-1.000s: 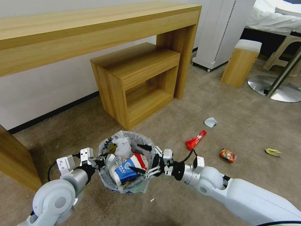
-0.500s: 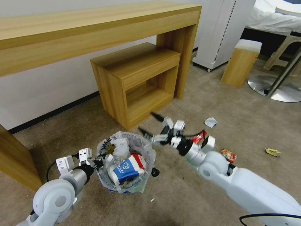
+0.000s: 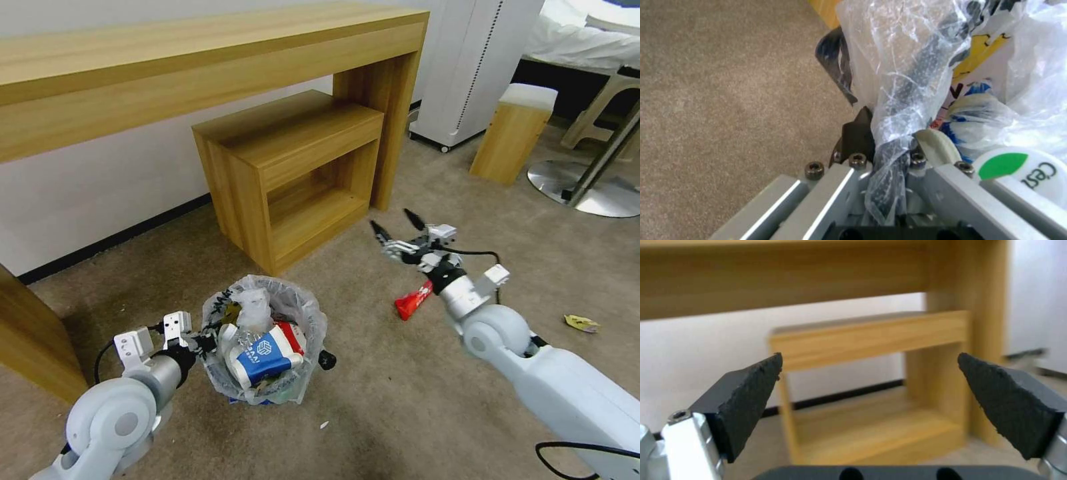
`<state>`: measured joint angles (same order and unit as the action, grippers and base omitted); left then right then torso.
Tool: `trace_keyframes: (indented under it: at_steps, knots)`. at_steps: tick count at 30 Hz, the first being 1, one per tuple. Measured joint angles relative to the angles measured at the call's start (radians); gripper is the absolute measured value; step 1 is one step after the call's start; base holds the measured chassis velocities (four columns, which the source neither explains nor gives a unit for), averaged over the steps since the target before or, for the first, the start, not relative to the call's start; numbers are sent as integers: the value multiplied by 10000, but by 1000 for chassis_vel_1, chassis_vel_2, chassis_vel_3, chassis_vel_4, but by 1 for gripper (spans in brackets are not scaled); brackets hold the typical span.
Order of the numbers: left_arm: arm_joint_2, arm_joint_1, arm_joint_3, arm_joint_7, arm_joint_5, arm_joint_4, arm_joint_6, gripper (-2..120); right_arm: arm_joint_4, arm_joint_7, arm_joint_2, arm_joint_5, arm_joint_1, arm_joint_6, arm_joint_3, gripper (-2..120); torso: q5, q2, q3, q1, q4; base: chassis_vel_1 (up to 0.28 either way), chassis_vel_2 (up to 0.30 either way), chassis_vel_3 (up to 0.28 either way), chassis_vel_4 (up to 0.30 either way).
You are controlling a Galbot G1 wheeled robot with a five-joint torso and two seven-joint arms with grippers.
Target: Pick up the trash bin and place the garbage on the floor into it.
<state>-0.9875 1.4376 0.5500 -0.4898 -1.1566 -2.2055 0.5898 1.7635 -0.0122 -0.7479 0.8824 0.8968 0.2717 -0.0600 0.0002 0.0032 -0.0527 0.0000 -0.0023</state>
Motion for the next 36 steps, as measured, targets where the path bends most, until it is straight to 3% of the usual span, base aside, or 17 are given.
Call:
trace_keyframes:
  at_steps: [9, 16, 36]
  knots:
    - [40, -52, -31, 21, -1, 24, -10, 0, -372, -735, 7, -1412, 1038, -343, -1239, 97, -2, 0, 0, 0, -1, 0, 0, 0, 0]
    - [57, -1, -4, 40, 18, -18, -14, 0, -474, -1641, -168, -2473, 1208, -870, -1402, 98, -2, 0, 0, 0, 0, 0, 0, 0, 0]
    - [45, 33, 8, 111, 59, -26, -47, 0, -522, -1526, -195, -2897, 1456, -948, -1736, 98, -3, 0, 0, 0, -1, 0, 0, 0, 0]
